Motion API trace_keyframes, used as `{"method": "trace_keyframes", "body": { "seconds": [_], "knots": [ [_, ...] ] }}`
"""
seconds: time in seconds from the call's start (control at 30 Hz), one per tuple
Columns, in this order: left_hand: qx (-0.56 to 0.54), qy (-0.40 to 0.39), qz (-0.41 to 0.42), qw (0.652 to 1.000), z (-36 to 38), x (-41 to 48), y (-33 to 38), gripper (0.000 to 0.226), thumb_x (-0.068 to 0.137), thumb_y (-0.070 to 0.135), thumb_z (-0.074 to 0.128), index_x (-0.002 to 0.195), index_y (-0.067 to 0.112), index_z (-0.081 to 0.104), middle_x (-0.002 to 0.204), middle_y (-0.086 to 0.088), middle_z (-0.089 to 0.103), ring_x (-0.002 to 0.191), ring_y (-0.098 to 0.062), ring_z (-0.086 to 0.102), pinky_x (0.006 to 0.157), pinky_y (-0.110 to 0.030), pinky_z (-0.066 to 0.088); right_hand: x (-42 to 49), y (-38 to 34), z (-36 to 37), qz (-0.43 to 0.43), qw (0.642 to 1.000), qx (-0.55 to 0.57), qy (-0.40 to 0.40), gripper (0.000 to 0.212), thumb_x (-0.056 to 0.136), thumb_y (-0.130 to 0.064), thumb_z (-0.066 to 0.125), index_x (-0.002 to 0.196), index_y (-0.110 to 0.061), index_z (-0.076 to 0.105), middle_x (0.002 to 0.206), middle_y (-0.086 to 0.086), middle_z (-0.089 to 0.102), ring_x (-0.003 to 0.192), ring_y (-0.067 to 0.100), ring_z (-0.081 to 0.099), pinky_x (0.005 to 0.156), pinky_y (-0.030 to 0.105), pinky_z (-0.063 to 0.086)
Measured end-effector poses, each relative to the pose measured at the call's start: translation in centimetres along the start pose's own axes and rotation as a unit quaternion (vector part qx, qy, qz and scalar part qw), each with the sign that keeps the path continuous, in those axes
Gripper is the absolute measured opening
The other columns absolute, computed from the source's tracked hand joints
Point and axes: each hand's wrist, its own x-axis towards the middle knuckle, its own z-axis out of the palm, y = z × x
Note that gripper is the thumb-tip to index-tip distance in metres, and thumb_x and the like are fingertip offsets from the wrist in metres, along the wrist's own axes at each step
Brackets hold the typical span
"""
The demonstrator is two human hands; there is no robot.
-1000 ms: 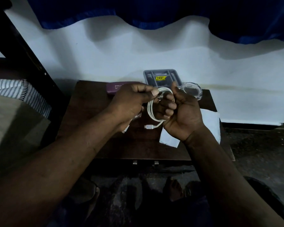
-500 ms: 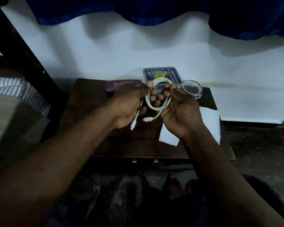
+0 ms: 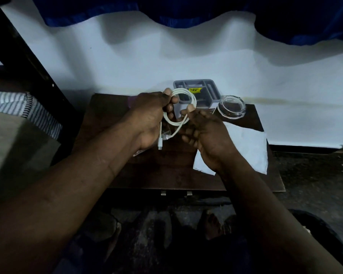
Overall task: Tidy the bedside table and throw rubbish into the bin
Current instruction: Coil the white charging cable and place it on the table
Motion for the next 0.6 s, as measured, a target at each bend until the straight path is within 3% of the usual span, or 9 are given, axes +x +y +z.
{"method": "trace_keyframes", "body": {
  "seconds": [0.07, 0.13, 0.23, 0.3, 0.4, 0.5, 0.6],
  "knots": [
    [-0.032, 0.017, -0.014, 0.999, -0.1, 0.0, 0.3, 0.035, 0.108, 0.024, 0.049, 0.078, 0.010, 0.062, 0.063, 0.001, 0.049, 0.046, -0.007, 0.045, 0.050, -0.021, 0.045, -0.1, 0.2, 0.2, 0.030, 0.998, -0.031, -0.036, 0.034, 0.100, -0.048, 0.058, 0.115, -0.017, 0.063, 0.102, 0.008, 0.073, 0.092, 0.024, 0.071, 0.078, 0.030, 0.051],
    [-0.067, 0.027, -0.023, 0.997, -0.4, 0.3, 0.5, 0.037, 0.108, 0.026, 0.049, 0.077, 0.011, 0.061, 0.056, 0.004, 0.049, 0.046, -0.008, 0.044, 0.052, -0.022, 0.043, -0.4, 0.4, 0.5, 0.053, 0.993, -0.058, -0.092, 0.033, 0.099, -0.049, 0.058, 0.112, -0.020, 0.064, 0.101, 0.004, 0.075, 0.095, 0.025, 0.074, 0.084, 0.032, 0.052],
    [-0.098, 0.039, -0.038, 0.994, -1.0, 0.9, 0.7, 0.036, 0.108, 0.031, 0.047, 0.078, 0.015, 0.060, 0.056, 0.007, 0.052, 0.045, -0.006, 0.048, 0.054, -0.023, 0.040, -1.0, 1.0, 0.9, 0.059, 0.980, -0.111, -0.154, 0.020, 0.097, -0.032, 0.068, 0.109, -0.018, 0.061, 0.098, 0.001, 0.077, 0.092, 0.026, 0.076, 0.081, 0.031, 0.053],
    [-0.091, 0.042, -0.048, 0.994, -1.3, 1.0, 0.7, 0.036, 0.108, 0.035, 0.045, 0.080, 0.018, 0.061, 0.057, 0.008, 0.053, 0.049, -0.006, 0.048, 0.056, -0.024, 0.038, -1.0, 1.2, 1.1, 0.057, 0.978, -0.124, -0.158, 0.031, 0.094, -0.018, 0.073, 0.118, -0.007, 0.058, 0.101, 0.009, 0.078, 0.084, 0.023, 0.075, 0.074, 0.027, 0.055],
    [-0.078, 0.045, -0.038, 0.995, -1.4, 1.0, 0.5, 0.037, 0.109, 0.036, 0.045, 0.081, 0.019, 0.061, 0.058, 0.008, 0.055, 0.054, -0.006, 0.049, 0.052, -0.022, 0.038, -0.6, 1.1, 1.0, 0.036, 0.984, -0.132, -0.112, 0.037, 0.093, -0.010, 0.074, 0.123, 0.003, 0.056, 0.092, 0.009, 0.078, 0.072, 0.019, 0.072, 0.065, 0.024, 0.054],
    [-0.087, 0.050, -0.023, 0.995, -1.4, 1.0, 0.5, 0.035, 0.109, 0.035, 0.045, 0.083, 0.017, 0.061, 0.058, 0.007, 0.057, 0.055, -0.007, 0.051, 0.049, -0.022, 0.039, -0.2, 1.5, 0.5, 0.016, 0.978, -0.206, -0.034, 0.040, 0.087, -0.026, 0.081, 0.117, -0.014, 0.059, 0.090, 0.001, 0.078, 0.071, 0.018, 0.074, 0.072, 0.033, 0.059],
    [-0.085, 0.057, -0.016, 0.995, -1.4, 1.0, 0.6, 0.034, 0.109, 0.035, 0.045, 0.084, 0.019, 0.061, 0.059, 0.008, 0.059, 0.055, -0.005, 0.053, 0.052, -0.023, 0.037, -0.1, 2.2, 0.1, -0.124, 0.921, -0.355, 0.105, 0.042, 0.077, -0.048, 0.083, 0.105, -0.029, 0.060, 0.081, -0.009, 0.073, 0.076, 0.013, 0.073, 0.077, 0.040, 0.060]
  ]
}}
